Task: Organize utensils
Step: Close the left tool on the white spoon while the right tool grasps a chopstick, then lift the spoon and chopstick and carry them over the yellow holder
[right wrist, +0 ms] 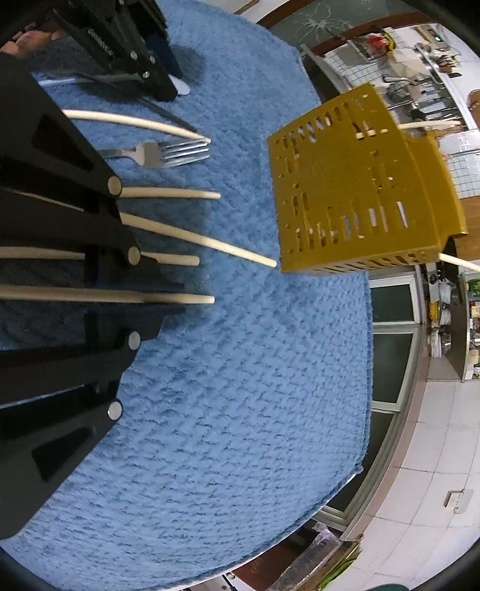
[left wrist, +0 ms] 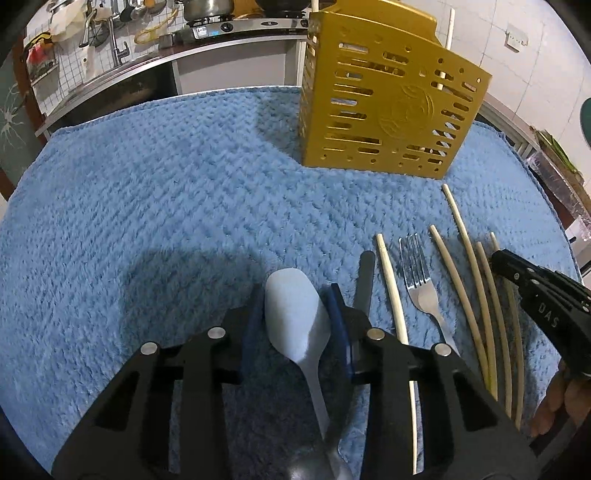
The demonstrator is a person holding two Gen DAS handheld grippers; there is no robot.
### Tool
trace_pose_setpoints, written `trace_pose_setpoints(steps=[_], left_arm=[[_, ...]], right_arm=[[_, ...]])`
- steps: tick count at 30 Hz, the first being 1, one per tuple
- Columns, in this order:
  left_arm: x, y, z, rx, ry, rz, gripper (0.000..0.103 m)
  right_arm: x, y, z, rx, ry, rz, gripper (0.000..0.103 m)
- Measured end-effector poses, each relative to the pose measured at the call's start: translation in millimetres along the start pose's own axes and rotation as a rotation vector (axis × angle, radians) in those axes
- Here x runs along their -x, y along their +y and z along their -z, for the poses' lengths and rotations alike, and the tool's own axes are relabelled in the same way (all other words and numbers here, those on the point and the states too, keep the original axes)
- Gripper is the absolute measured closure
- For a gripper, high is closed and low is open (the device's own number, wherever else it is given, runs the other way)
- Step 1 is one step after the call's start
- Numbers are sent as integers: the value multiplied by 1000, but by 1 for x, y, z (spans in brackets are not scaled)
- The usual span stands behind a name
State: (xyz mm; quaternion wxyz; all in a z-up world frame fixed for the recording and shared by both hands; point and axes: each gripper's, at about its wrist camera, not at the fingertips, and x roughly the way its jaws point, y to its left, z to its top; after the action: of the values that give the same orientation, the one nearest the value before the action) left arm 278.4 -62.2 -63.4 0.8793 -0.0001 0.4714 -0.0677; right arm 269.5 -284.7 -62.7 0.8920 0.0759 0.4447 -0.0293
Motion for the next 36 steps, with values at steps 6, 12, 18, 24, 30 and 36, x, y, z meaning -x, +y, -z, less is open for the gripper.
trace_pose_setpoints(steps=[6, 12, 18, 24, 30, 36], left_arm=[[11, 6, -3, 22, -30, 29, 70], [23, 8, -6, 21, -63, 56, 71], [29, 14, -12, 24, -79, 85, 71], [32, 14, -10, 24, -70, 97, 71], [37, 14, -9, 30, -58, 93, 71], [45, 10, -8, 17, -66, 81, 71]], right_arm=[[16, -6, -2, -22, -67, -40, 97], [34, -17, -6, -67, -119, -93, 97], [48, -28, -8, -96, -202, -168, 97], [57, -29, -11, -85, -243, -155, 97], [53, -29, -11, -75, -240, -145, 97], [55, -30, -12, -72, -250, -144, 97]])
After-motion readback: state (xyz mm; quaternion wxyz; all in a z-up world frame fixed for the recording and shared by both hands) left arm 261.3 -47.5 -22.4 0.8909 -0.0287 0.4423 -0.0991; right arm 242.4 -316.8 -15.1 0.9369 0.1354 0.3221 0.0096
